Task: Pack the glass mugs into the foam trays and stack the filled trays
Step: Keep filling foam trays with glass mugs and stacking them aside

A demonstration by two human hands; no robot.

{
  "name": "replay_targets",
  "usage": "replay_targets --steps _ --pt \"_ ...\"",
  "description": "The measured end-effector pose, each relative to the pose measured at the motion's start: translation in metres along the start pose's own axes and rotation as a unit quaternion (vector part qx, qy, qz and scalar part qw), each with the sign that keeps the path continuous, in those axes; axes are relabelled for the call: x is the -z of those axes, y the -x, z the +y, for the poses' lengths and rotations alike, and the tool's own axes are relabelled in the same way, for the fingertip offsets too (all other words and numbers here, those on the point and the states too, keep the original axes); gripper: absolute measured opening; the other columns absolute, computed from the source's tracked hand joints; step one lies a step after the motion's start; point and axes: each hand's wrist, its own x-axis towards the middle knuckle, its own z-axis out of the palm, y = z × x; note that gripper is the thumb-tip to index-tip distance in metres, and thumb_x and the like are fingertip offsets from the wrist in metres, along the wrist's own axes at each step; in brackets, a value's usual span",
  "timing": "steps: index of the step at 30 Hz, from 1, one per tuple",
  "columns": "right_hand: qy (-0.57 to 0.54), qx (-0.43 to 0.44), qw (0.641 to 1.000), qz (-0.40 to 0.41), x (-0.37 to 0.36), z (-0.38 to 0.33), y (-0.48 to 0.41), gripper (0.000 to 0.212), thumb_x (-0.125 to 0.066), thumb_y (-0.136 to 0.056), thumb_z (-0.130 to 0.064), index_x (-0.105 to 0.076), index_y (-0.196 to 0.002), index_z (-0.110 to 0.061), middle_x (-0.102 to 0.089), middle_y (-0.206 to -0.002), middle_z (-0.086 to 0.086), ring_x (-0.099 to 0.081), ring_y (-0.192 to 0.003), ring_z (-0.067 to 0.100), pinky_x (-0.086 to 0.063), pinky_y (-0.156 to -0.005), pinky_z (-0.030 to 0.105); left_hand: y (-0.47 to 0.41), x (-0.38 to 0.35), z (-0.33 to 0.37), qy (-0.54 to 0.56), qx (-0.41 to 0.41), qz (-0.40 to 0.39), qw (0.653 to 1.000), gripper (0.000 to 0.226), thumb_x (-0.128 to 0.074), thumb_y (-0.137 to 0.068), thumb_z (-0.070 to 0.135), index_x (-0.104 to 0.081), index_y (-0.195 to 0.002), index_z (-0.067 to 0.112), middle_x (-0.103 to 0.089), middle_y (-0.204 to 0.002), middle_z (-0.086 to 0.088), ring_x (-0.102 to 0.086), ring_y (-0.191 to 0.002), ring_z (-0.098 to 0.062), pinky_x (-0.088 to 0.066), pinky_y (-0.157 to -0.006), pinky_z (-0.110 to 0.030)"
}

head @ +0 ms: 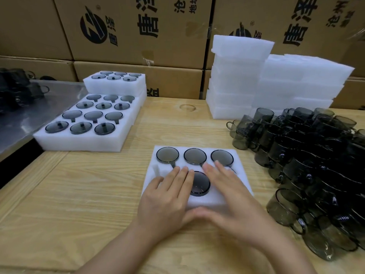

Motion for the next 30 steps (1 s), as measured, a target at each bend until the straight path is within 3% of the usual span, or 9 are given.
replay_targets --steps 2,4,9,14,17,19,23,27,30 --pt "-0.029 -0.026 0.994 0.106 0.021 0.016 -0.003 0.072 -0.069 -0.080 -0.042 -0.035 -0.141 -0.027 -0.033 -0.143 -0.023 -0.021 -0.140 0.005 -0.009 -0.111 0.012 0.000 0.000 0.000 0.003 0.010 -0.002 1.000 0.073 -0.048 -0.083 0.071 -0.072 -0.109 0.008 -0.071 -0.112 -0.008 -0.069 -0.101 -0.020 -0.054 -0.056 -0.029" --pt "0.121 -0.102 0.965 0.208 0.046 0.036 -0.012 0.067 -0.070 -0.081 -0.035 -0.045 -0.137 -0.010 -0.041 -0.144 0.004 -0.026 -0.139 0.027 -0.016 -0.115 0.030 -0.001 0.000 0.000 0.002 0.012 -0.001 1.000 0.071 -0.049 -0.082 0.070 -0.072 -0.110 0.009 -0.071 -0.112 -0.007 -0.069 -0.101 -0.020 -0.054 -0.055 -0.029" --pt "0.346 -0.399 0.849 0.037 0.080 0.068 -0.033 0.059 -0.051 -0.090 -0.049 -0.046 -0.131 -0.006 -0.031 -0.145 0.018 -0.017 -0.137 0.039 -0.016 -0.113 0.046 -0.003 0.003 -0.007 0.064 0.021 0.022 0.998 0.068 -0.041 -0.089 0.062 -0.069 -0.114 0.005 -0.071 -0.109 -0.007 -0.070 -0.097 -0.023 -0.055 -0.064 -0.032" --pt "0.366 -0.404 0.835 0.072 0.078 0.075 -0.043 0.031 -0.055 -0.091 -0.024 -0.055 -0.118 -0.007 -0.053 -0.123 0.013 -0.042 -0.121 0.035 -0.028 -0.105 0.047 -0.001 0.008 -0.016 0.148 0.050 0.066 0.985 0.061 -0.034 -0.096 0.050 -0.070 -0.107 0.001 -0.072 -0.098 -0.004 -0.071 -0.082 -0.022 -0.052 -0.060 -0.029" --pt "0.343 -0.406 0.843 0.085 0.083 0.073 -0.046 0.005 -0.056 -0.090 -0.013 -0.059 -0.086 -0.011 -0.052 -0.083 0.006 -0.052 -0.102 0.033 -0.036 -0.098 0.044 0.000 0.009 -0.019 0.194 0.074 0.081 0.975 0.057 -0.035 -0.098 0.044 -0.070 -0.105 0.000 -0.072 -0.091 -0.005 -0.070 -0.074 -0.022 -0.051 -0.054 -0.030" --pt "0.337 -0.406 0.844 0.093 0.087 0.072 -0.049 0.024 -0.056 -0.088 -0.011 -0.047 -0.067 -0.014 -0.045 -0.073 0.004 -0.053 -0.094 0.032 -0.036 -0.094 0.042 0.001 0.009 -0.021 0.227 0.089 0.091 0.965 0.055 -0.035 -0.099 0.041 -0.069 -0.104 -0.001 -0.072 -0.089 -0.005 -0.070 -0.072 -0.022 -0.052 -0.053 -0.033" --pt "0.309 -0.401 0.853 0.131 0.096 0.058 -0.049 0.024 -0.057 -0.089 -0.014 -0.050 -0.066 -0.011 -0.048 -0.078 0.008 -0.051 -0.088 0.033 -0.038 -0.084 0.040 0.003 0.007 -0.024 0.279 0.138 0.115 0.943 0.052 -0.032 -0.101 0.037 -0.068 -0.102 -0.001 -0.071 -0.094 -0.002 -0.066 -0.080 -0.018 -0.051 -0.065 -0.036" --pt "0.248 -0.309 0.895 0.205 0.100 0.037 -0.046 0.018 -0.060 -0.087 -0.020 -0.067 -0.091 -0.004 -0.054 -0.119 0.015 -0.048 -0.109 0.039 -0.041 -0.085 0.043 0.003 0.007 -0.028 0.367 0.210 0.114 0.899 0.032 -0.042 -0.093 0.027 -0.063 -0.108 0.008 -0.067 -0.100 0.004 -0.060 -0.090 -0.010 -0.046 -0.082 -0.029" --pt "0.083 -0.199 0.943 0.254 0.091 0.003 -0.049 0.008 -0.065 -0.080 -0.015 -0.065 -0.077 -0.008 -0.056 -0.118 0.011 -0.049 -0.110 0.027 -0.031 -0.084 0.024 0.002 0.008 -0.031 0.443 0.254 0.089 0.855 0.029 -0.048 -0.087 0.031 -0.056 -0.113 0.021 -0.066 -0.105 0.007 -0.061 -0.093 -0.007 -0.047 -0.085 -0.024"
